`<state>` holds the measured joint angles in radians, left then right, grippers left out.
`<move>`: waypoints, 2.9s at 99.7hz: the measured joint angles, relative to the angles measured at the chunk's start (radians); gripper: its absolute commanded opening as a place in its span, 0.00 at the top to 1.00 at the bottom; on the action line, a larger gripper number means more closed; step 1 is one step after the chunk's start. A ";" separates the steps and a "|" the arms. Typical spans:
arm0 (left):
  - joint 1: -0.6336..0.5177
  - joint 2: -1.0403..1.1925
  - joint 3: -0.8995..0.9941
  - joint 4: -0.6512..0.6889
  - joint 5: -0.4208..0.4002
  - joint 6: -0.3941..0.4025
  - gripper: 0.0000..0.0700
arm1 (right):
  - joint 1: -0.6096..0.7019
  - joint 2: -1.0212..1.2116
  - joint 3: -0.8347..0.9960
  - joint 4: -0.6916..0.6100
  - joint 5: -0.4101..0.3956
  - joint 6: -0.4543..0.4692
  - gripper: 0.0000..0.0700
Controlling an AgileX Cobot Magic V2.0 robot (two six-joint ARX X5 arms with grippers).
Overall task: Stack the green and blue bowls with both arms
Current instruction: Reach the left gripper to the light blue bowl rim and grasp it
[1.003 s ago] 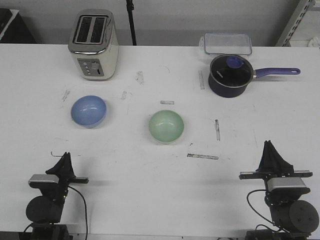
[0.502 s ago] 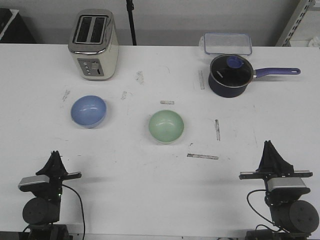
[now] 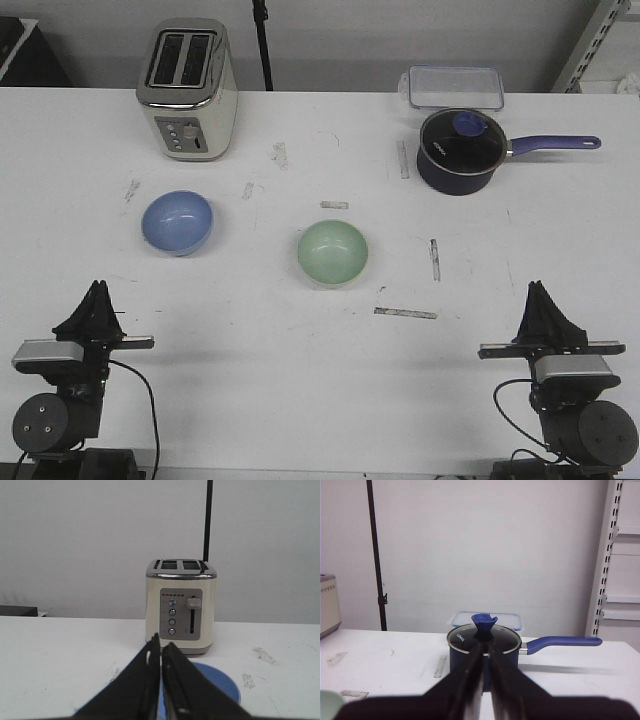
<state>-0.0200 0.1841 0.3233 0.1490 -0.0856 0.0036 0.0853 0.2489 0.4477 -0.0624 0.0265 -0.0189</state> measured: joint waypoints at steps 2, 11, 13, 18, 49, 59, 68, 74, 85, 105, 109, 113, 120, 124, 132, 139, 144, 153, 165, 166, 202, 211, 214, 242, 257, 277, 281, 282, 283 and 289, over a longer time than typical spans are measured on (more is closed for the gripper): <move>0.000 0.014 0.012 -0.001 0.003 0.001 1.00 | 0.000 0.000 0.000 0.000 0.000 0.000 0.99; 0.000 0.094 0.069 -0.011 0.006 0.004 1.00 | 0.000 0.000 0.000 0.000 0.000 0.000 0.99; 0.000 0.114 0.082 -0.017 0.006 0.005 1.00 | 0.000 0.000 0.000 0.000 0.000 0.000 0.99; 0.000 0.166 0.117 -0.034 0.006 0.005 1.00 | 0.000 0.000 0.000 0.000 0.000 0.000 0.99; 0.001 0.505 0.372 -0.194 0.068 -0.007 1.00 | 0.000 0.000 0.000 0.000 0.000 0.000 0.99; 0.009 0.608 0.455 -0.266 0.123 -0.018 1.00 | 0.000 0.000 0.000 0.000 0.000 0.000 0.99; 0.009 0.702 0.536 -0.351 0.202 -0.034 1.00 | 0.000 0.000 0.000 0.000 0.000 0.000 0.99; 0.008 0.759 0.582 -0.397 0.245 -0.053 1.00 | 0.000 0.000 0.000 0.000 0.000 0.000 0.99; 0.009 0.848 0.658 -0.489 0.297 -0.083 1.00 | 0.000 0.000 0.000 0.000 0.000 0.000 0.99; 0.044 1.044 0.860 -0.658 0.317 -0.101 1.00 | 0.000 0.000 0.000 0.000 0.000 0.000 0.99; 0.060 1.084 0.906 -0.695 0.316 -0.112 1.00 | 0.000 0.000 0.000 0.000 0.000 0.000 0.99; 0.072 1.122 0.950 -0.739 0.315 -0.127 1.00 | 0.000 0.000 0.000 0.000 0.000 0.000 0.99; 0.084 1.180 1.019 -0.807 0.312 -0.153 1.00 | 0.000 0.000 0.000 0.000 0.000 0.000 0.99; 0.088 1.209 1.053 -0.840 0.313 -0.166 1.00 | 0.000 0.000 0.000 0.000 0.000 0.000 0.99; 0.102 1.258 1.113 -0.900 0.320 -0.194 1.00 | 0.000 0.000 0.000 0.000 0.000 0.000 0.99; 0.129 1.299 1.159 -0.943 0.331 -0.213 1.00 | 0.000 0.000 0.000 0.000 0.000 0.000 0.99; 0.153 1.328 1.189 -0.970 0.352 -0.222 1.00 | 0.000 0.000 0.000 0.000 0.000 0.000 0.99; 0.193 1.375 1.231 -1.014 0.396 -0.233 0.99 | 0.000 0.000 0.000 0.000 0.000 0.000 0.99; 0.230 1.417 1.242 -1.042 0.438 -0.250 0.79 | 0.000 0.000 0.000 0.000 0.000 0.000 0.99; 0.232 1.420 1.242 -1.043 0.441 -0.251 0.77 | 0.000 0.000 0.000 0.000 0.000 0.000 0.99; 0.269 1.508 1.243 -1.038 0.457 -0.270 0.40 | 0.000 0.000 0.000 0.000 0.000 0.000 0.99; 0.272 1.550 1.243 -1.028 0.456 -0.278 0.40 | 0.000 0.000 0.000 0.000 0.000 0.000 0.99; 0.272 1.564 1.243 -1.020 0.456 -0.280 0.40 | 0.000 0.000 0.000 0.000 0.000 0.000 0.99; 0.257 1.672 1.243 -0.978 0.456 -0.283 0.42 | 0.000 0.000 0.000 0.000 0.000 0.000 0.99; 0.232 1.712 1.243 -0.969 0.456 -0.283 0.44 | 0.000 0.000 0.000 0.000 0.000 0.000 0.99; 0.225 1.712 1.243 -0.937 0.457 -0.302 0.80 | 0.000 0.000 0.000 0.000 0.000 0.000 0.99; 0.225 1.712 1.243 -0.934 0.457 -0.306 0.83 | 0.000 0.000 0.000 0.000 0.000 0.000 0.99; 0.225 1.712 1.243 -0.933 0.457 -0.306 0.83 | 0.000 0.000 0.000 0.000 0.000 0.000 0.99; 0.225 1.712 1.243 -0.933 0.457 -0.306 0.83 | 0.000 0.000 0.000 0.000 0.000 0.000 0.99; 0.224 1.712 1.243 -0.933 0.456 -0.307 0.83 | 0.000 0.000 0.000 0.000 0.000 0.000 0.99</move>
<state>0.2043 1.8957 1.5665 -0.7845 0.3706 -0.3038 0.0853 0.2489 0.4477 -0.0628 0.0265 -0.0185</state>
